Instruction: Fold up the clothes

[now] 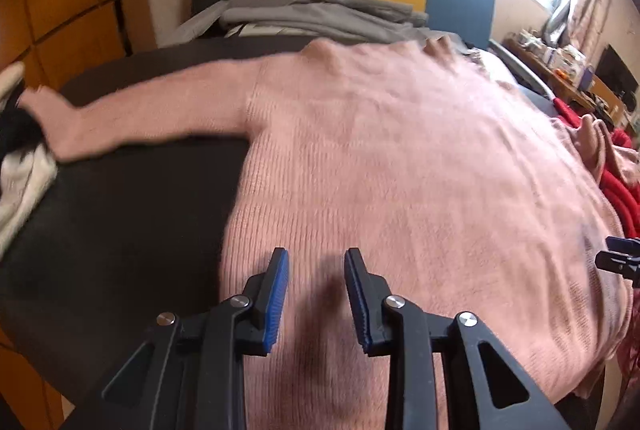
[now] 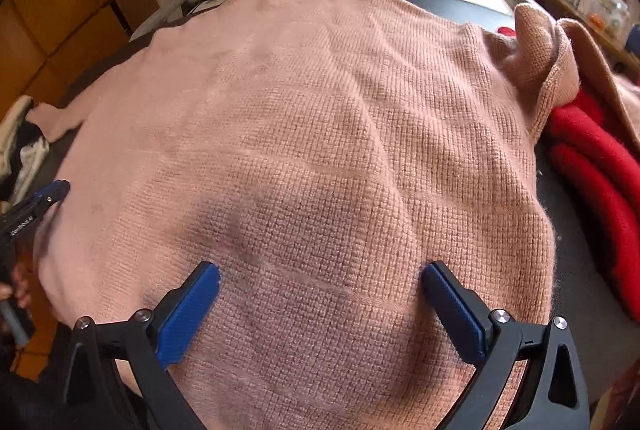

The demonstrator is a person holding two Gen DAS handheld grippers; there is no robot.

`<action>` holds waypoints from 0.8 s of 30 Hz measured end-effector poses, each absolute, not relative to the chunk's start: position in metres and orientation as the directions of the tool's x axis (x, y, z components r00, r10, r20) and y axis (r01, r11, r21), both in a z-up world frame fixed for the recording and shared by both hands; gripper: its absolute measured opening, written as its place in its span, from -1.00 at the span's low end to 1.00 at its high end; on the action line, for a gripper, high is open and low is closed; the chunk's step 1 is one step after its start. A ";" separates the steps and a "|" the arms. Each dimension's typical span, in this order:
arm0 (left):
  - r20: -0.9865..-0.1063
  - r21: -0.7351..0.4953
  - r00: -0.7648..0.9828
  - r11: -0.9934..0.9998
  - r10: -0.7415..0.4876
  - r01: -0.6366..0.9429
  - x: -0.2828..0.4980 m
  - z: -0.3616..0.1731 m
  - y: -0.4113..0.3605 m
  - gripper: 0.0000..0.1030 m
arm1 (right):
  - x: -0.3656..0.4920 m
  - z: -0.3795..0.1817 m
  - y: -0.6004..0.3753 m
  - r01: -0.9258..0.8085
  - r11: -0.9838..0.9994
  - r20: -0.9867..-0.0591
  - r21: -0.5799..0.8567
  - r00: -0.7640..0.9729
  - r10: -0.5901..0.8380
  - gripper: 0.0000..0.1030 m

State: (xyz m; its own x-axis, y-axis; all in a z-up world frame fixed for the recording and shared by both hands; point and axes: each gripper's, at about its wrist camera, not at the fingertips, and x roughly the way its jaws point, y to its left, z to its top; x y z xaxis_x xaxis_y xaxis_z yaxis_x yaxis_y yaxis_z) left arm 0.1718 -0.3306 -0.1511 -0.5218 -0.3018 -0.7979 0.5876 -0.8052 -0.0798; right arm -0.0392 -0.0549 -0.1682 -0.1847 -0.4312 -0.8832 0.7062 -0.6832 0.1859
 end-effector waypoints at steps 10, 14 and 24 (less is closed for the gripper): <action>-0.746 -0.180 -0.635 -0.858 -0.200 0.481 0.056 -0.117 -0.377 -0.42 | -0.103 -0.141 -0.103 0.709 -0.620 -0.816 0.336 -0.109 -0.568 0.74; -0.777 -0.165 -0.607 -0.876 -0.168 0.454 0.027 -0.140 -0.367 -0.42 | -0.117 -0.159 -0.107 0.665 -0.682 -0.834 0.303 -0.161 -0.528 -0.21; -0.777 -0.094 -0.611 -0.931 -0.153 0.352 -0.006 -0.159 -0.318 -0.42 | -0.190 -0.104 0.088 0.149 -0.846 -0.678 0.512 -0.536 -0.504 -0.29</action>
